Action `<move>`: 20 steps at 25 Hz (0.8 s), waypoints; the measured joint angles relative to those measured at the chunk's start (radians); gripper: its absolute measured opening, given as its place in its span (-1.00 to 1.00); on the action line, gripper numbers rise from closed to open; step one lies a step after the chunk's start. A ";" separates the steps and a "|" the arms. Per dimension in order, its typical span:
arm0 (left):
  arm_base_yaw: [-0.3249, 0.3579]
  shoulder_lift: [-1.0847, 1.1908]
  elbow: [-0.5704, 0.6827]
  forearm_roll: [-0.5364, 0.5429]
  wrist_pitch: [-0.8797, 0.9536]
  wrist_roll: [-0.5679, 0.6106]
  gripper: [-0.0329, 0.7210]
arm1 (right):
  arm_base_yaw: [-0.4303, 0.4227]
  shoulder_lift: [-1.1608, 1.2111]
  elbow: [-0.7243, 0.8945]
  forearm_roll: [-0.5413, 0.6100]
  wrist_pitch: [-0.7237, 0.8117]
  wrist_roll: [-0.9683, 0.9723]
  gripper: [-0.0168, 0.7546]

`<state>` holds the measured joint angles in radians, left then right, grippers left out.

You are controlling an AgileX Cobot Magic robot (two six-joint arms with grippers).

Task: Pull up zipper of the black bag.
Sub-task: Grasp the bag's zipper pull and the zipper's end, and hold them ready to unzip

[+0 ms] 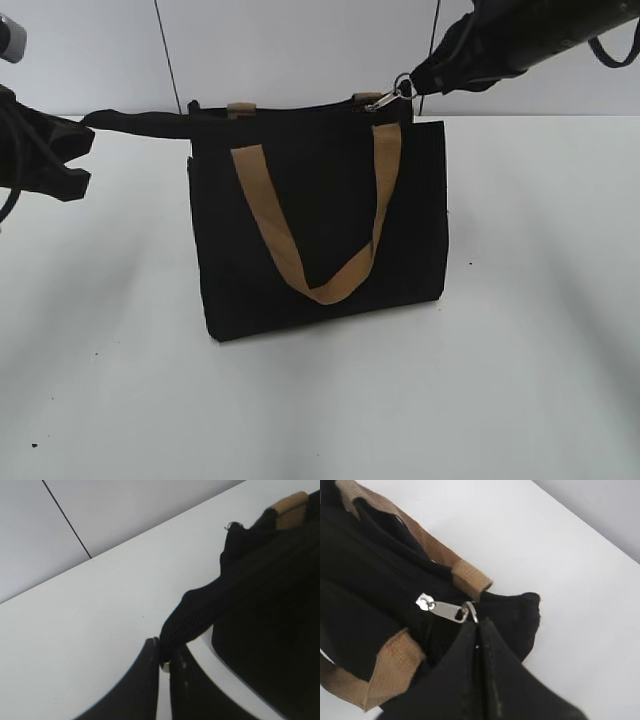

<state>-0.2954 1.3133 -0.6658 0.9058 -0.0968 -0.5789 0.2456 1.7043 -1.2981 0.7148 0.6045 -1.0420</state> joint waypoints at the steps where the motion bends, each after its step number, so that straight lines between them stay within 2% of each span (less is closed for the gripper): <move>1: 0.000 0.000 0.000 0.000 0.000 0.000 -0.84 | -0.010 -0.003 0.000 -0.002 0.004 0.007 -0.99; 5: 0.000 0.000 0.000 -0.002 0.001 0.000 -0.84 | -0.018 -0.007 0.000 -0.030 0.023 0.021 -0.99; 10: 0.000 0.000 0.000 -0.006 -0.001 0.000 -0.84 | -0.018 -0.008 0.000 -0.124 0.037 0.111 -0.99; 14: -0.001 0.000 0.000 -0.025 -0.002 0.000 -0.84 | -0.018 -0.008 0.000 -0.135 0.042 0.151 -0.99; 18: -0.001 0.000 0.000 -0.110 -0.004 0.000 -0.84 | -0.018 -0.008 0.000 -0.132 0.042 0.181 -0.96; 20: -0.001 0.000 0.000 -0.158 -0.003 0.000 -0.79 | -0.019 -0.010 0.000 -0.129 0.042 0.218 -0.82</move>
<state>-0.2965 1.3133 -0.6658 0.7475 -0.0999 -0.5789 0.2266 1.6943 -1.2981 0.5856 0.6464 -0.8235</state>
